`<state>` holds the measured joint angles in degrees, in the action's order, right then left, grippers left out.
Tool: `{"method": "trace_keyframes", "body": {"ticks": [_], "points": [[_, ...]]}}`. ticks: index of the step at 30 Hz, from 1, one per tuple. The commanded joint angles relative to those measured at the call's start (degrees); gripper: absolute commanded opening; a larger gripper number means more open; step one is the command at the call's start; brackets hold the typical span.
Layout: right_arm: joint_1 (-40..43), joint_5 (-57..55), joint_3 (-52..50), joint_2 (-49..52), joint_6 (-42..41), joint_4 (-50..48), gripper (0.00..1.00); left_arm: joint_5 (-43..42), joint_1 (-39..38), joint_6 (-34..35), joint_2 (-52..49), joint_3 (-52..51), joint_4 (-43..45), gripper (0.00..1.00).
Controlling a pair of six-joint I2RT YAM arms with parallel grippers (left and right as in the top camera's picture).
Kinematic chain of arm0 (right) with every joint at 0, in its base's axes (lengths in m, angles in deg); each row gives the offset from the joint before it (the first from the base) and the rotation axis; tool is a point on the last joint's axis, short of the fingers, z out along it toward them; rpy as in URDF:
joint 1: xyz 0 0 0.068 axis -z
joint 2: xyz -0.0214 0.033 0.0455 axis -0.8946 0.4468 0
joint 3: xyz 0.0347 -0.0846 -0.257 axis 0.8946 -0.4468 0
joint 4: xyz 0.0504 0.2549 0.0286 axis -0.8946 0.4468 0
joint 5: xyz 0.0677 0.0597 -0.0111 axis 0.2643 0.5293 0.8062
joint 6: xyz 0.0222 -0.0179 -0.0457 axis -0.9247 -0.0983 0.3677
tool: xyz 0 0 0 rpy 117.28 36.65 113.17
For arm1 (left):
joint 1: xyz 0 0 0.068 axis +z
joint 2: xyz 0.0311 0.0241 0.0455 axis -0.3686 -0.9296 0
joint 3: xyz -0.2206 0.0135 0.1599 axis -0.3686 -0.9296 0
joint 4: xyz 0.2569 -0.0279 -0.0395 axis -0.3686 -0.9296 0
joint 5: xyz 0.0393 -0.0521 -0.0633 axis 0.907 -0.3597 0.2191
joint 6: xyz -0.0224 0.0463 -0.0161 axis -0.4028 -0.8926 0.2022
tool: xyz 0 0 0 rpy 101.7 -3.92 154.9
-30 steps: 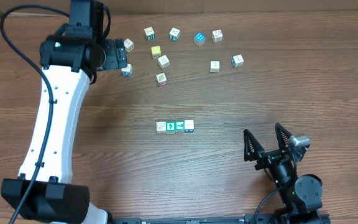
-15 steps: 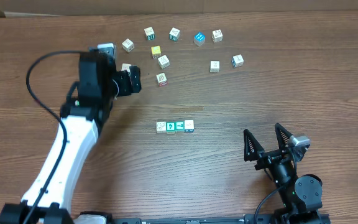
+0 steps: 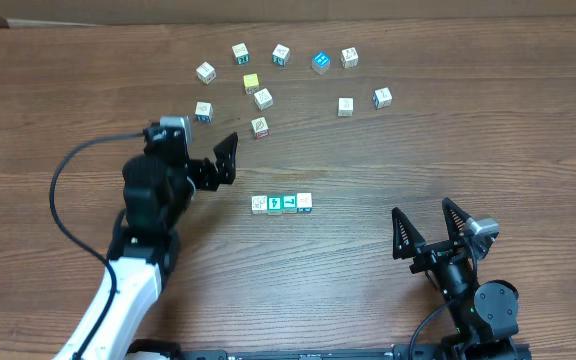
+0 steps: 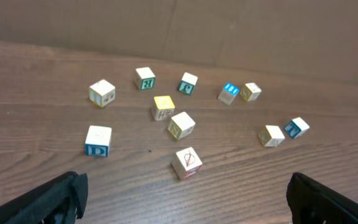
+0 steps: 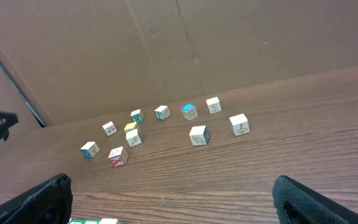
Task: Form a circle
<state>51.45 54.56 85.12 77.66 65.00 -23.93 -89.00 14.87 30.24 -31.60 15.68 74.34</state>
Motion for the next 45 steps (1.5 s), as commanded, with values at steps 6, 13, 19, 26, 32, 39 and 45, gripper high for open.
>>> {"method": "trace_keyframes", "body": {"ticks": [6, 13, 19, 26, 32, 39, 45], "points": [[0.2, -0.3, -0.6, -0.7, 0.4, -0.4, 1.0, -0.9, 0.1, -0.7, 7.5, -13.0, 11.4, 1.0], [0.2, -0.3, -0.6, -0.7, 0.4, -0.4, 1.0, 0.6, 0.1, -0.7, 12.4, -20.1, 14.0, 1.0], [0.2, -0.3, -0.6, -0.7, 0.4, -0.4, 1.0, 1.8, 0.1, -0.7, 17.8, -28.7, 21.5, 1.0], [0.2, -0.3, -0.6, -0.7, 0.4, -0.4, 1.0, 2.6, 0.1, -1.4, 25.3, -29.9, 17.2, 1.0], [0.2, -0.3, -0.6, -0.7, 0.5, -0.4, 1.0, 4.1, 0.1, -1.8, 37.5, -29.9, 6.2, 1.0], [0.2, -0.3, -0.6, -0.7, 0.4, -0.4, 1.0, 4.1, 0.1, -3.1, 45.8, -29.9, -2.9, 1.0], [0.2, -0.3, -0.6, -0.7, 0.4, -0.4, 1.0, 4.1, 0.1, -4.2, 54.8, -29.9, -12.5, 1.0]]}}
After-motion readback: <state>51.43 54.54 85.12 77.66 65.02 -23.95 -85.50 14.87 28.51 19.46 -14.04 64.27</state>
